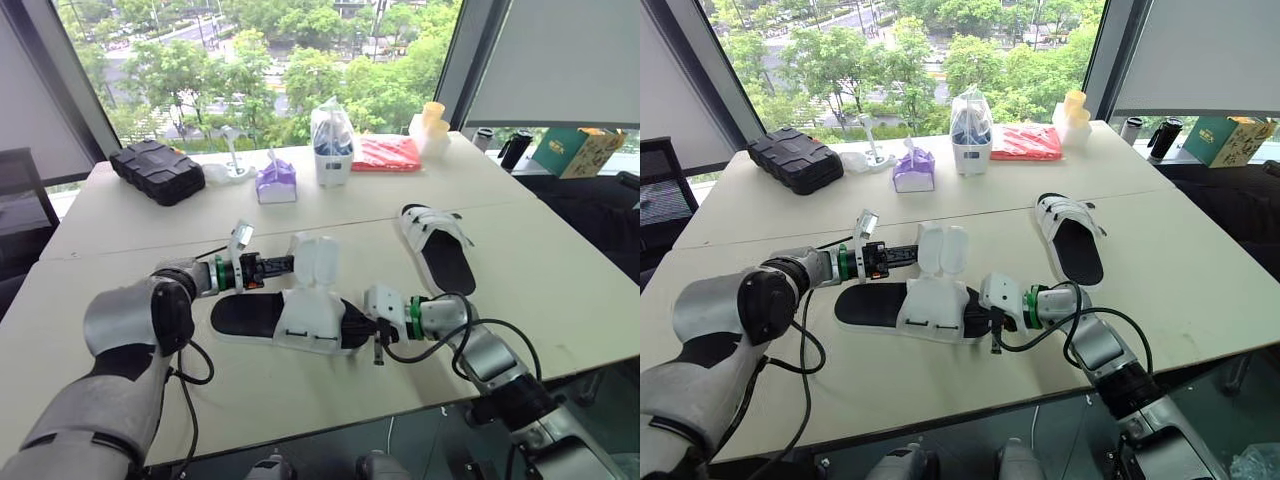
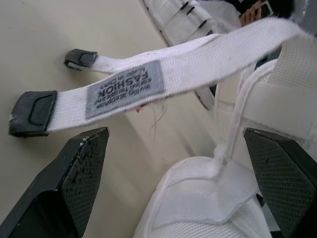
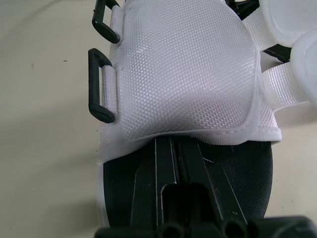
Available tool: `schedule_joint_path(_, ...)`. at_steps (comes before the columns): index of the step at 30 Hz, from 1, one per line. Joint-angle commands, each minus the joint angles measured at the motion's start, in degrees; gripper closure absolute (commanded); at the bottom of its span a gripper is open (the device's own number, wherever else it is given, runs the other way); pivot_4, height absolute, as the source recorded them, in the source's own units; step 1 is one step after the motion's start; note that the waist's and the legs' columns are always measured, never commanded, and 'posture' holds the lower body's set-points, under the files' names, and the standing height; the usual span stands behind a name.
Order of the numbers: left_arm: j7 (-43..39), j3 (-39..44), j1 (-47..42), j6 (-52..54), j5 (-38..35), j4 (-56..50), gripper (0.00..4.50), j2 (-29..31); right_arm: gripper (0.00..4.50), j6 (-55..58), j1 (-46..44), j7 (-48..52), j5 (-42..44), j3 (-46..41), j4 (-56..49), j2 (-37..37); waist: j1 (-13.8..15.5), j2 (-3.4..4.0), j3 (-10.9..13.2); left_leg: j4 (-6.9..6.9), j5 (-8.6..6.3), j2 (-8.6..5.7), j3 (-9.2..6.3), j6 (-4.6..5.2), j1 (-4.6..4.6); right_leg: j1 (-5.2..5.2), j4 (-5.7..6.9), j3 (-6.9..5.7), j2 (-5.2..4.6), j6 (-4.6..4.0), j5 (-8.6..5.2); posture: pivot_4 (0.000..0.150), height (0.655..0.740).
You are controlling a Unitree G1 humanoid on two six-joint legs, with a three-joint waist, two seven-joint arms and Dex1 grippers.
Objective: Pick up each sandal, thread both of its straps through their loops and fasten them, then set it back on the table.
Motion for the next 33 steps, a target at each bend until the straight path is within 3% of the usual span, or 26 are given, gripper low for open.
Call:
schedule_joint_path(1, 0.91, -1.14, 3.84, 5.76, -3.11, -12.06, 0.00, 0.76, 4.46, -1.01, -0.47, 0.64, -1.46, 1.27, 1.68, 0.90, -0.35, 0.00, 0.00, -0.02, 0.00, 0.00, -0.02, -0.01, 0.00, 0.00, 0.00, 0.01, 0.00, 0.00, 0.00, 0.150, 0.7400)
schedule_joint_path(3, 5.64, -0.42, 8.08, 7.03, -5.08, -20.47, 0.00, 0.56, 4.46, -1.46, -0.74, 0.91, -1.61, 1.20, 2.35, 1.12, -0.51, 0.01, 0.00, -0.02, 0.00, 0.01, -0.02, -0.02, 0.01, 0.00, 0.00, 0.04, 0.00, 0.00, 0.00, 0.150, 0.7400)
schedule_joint_path(6, 26.56, 3.25, 13.26, -3.72, -6.73, -28.86, 0.00, -0.11, 4.46, -2.13, -1.08, 1.23, -1.85, 1.29, 3.22, 1.33, -0.47, 0.00, -0.02, -0.07, -0.03, 0.02, -0.03, -0.09, 0.08, -0.02, 0.01, 0.12, -0.02, -0.02, 0.01, 0.150, 0.7400)
schedule_joint_path(11, 50.87, 4.30, 13.33, -21.13, -6.39, -32.66, 0.00, -1.71, 4.46, -2.92, -1.47, 1.81, -2.52, 1.36, 4.44, 1.49, -0.17, -0.06, -0.06, -0.07, 0.01, 0.02, -0.07, -0.23, 0.07, -0.04, -0.01, 0.13, -0.02, -0.11, 0.07, 0.150, 0.7400)
schedule_joint_path(17, 64.42, 1.84, 10.16, -28.44, -5.39, -27.65, 0.00, -2.55, 4.46, -3.23, -2.18, 2.20, -2.86, 1.23, 5.33, 1.87, 0.01, -0.09, -0.10, -0.07, 0.01, 0.00, -0.04, -0.25, 0.08, -0.02, -0.03, 0.12, -0.02, -0.12, 0.08, 0.150, 0.7400)
schedule_joint_path(25, 71.18, 4.82, 5.16, -26.66, -10.69, -22.16, 0.00, -3.49, 4.46, -3.26, -2.65, 2.32, -3.37, 1.19, 5.66, 2.30, -0.23, -0.09, -0.10, -0.07, 0.02, -0.01, -0.03, -0.24, 0.08, -0.02, -0.03, 0.10, -0.01, -0.12, 0.08, 0.150, 0.7400)
schedule_joint_path(33, 53.84, 10.18, 2.79, -6.37, -22.92, -22.99, 0.00, -4.78, 4.46, -3.15, -2.35, 2.20, -3.67, 1.08, 5.27, 2.27, -0.45, -0.10, -0.10, -0.07, 0.02, -0.02, -0.03, -0.23, 0.08, 0.02, -0.03, 0.08, 0.00, -0.11, 0.07, 0.150, 0.7400)
